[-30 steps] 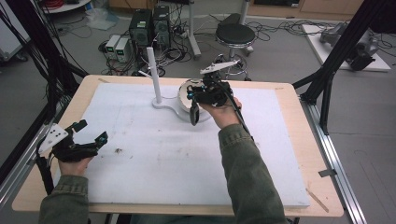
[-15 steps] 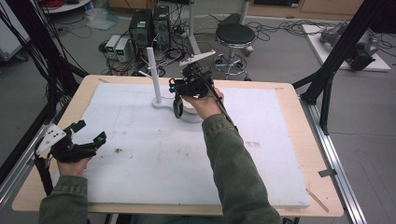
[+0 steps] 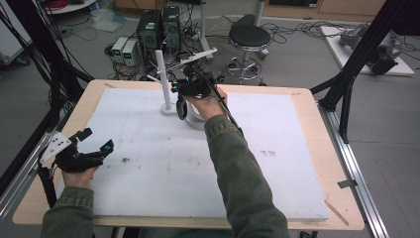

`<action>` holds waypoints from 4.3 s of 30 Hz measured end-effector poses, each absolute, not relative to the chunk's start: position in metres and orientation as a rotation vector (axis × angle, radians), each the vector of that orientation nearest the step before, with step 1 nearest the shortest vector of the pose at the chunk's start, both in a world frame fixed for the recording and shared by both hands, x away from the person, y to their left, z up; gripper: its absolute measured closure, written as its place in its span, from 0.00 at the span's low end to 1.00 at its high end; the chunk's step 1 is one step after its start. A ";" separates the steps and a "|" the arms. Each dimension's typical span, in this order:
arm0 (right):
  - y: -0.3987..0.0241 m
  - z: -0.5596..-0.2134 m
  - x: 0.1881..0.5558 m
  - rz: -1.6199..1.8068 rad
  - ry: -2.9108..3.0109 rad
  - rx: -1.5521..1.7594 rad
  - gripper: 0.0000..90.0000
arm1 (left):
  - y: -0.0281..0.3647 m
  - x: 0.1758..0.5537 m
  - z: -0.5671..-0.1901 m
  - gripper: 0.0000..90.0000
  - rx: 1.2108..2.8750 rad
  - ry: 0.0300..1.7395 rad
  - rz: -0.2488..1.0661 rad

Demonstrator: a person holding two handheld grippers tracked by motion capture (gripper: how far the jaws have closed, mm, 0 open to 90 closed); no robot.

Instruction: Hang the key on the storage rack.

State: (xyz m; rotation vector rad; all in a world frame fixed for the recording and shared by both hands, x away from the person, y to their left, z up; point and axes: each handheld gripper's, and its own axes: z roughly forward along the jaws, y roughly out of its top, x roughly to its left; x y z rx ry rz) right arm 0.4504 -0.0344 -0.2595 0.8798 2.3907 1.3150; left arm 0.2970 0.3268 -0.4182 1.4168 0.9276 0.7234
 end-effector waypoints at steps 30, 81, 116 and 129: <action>0.022 -0.250 0.483 1.198 2.378 0.847 0.78 | 0.330 0.295 -0.419 0.02 1.406 0.932 0.718; -0.001 -0.250 0.478 1.277 2.374 0.933 0.01 | 0.333 0.296 -0.420 0.02 1.378 0.934 0.719; -0.149 -0.266 0.403 1.416 2.164 1.052 0.01 | 0.322 0.292 -0.420 0.02 1.436 0.923 0.716; -0.184 -0.296 0.389 1.406 2.140 1.105 0.01 | 0.323 0.293 -0.420 0.02 1.433 0.929 0.714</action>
